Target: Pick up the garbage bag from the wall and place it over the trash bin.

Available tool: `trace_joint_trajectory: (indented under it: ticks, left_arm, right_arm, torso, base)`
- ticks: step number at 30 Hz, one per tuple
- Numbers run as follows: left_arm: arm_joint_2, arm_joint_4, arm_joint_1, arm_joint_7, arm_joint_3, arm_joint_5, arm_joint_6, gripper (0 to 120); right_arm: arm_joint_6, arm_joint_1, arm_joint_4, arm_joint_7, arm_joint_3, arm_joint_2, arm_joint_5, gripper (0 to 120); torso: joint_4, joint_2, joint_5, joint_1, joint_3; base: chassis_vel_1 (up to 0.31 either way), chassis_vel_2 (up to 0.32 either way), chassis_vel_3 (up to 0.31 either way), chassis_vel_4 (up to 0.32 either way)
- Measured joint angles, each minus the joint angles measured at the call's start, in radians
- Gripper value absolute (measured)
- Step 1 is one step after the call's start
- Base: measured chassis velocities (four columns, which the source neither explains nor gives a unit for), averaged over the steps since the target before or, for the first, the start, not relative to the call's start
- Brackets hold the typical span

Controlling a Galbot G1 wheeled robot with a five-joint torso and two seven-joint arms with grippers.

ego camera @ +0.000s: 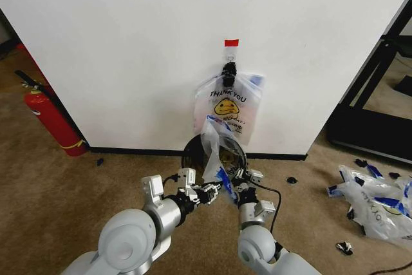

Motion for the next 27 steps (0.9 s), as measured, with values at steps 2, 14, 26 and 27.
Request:
trace_joint_trajectory:
  ticks: [2, 14, 26, 27]
  left_arm:
    - [0.000, 0.000, 0.001, 0.002, -0.002, -0.001, 0.002, 39]
    - [-0.046, 0.041, -0.052, 0.007, 0.044, 0.003, 0.004, 39]
    - [-0.066, 0.110, -0.093, 0.014, 0.069, 0.014, 0.006, 40]
    - [-0.064, 0.112, -0.092, 0.014, 0.069, 0.016, 0.006, 40]
  right_arm:
    - [0.001, 0.004, -0.005, -0.002, 0.003, 0.000, 0.003, 0]
    - [0.005, 0.000, -0.004, -0.016, -0.007, -0.003, 0.005, 0]
    - [0.006, -0.001, 0.002, -0.020, -0.020, -0.006, 0.005, 0]
    - [0.006, -0.001, 0.004, -0.020, -0.020, -0.006, 0.005, 0]
  torso:
    - [0.0000, 0.000, 0.0000, 0.000, 0.000]
    - [0.0000, 0.000, 0.0000, 0.000, 0.000]
    - [-0.0001, 0.000, 0.0000, 0.000, 0.000]
    - [-0.0001, 0.000, 0.0000, 0.000, 0.000]
  base:
    - [0.000, 0.000, 0.000, 0.000]
    - [0.000, 0.000, 0.000, 0.000]
    - [0.000, 0.000, 0.000, 0.000]
    - [0.000, 0.000, 0.000, 0.000]
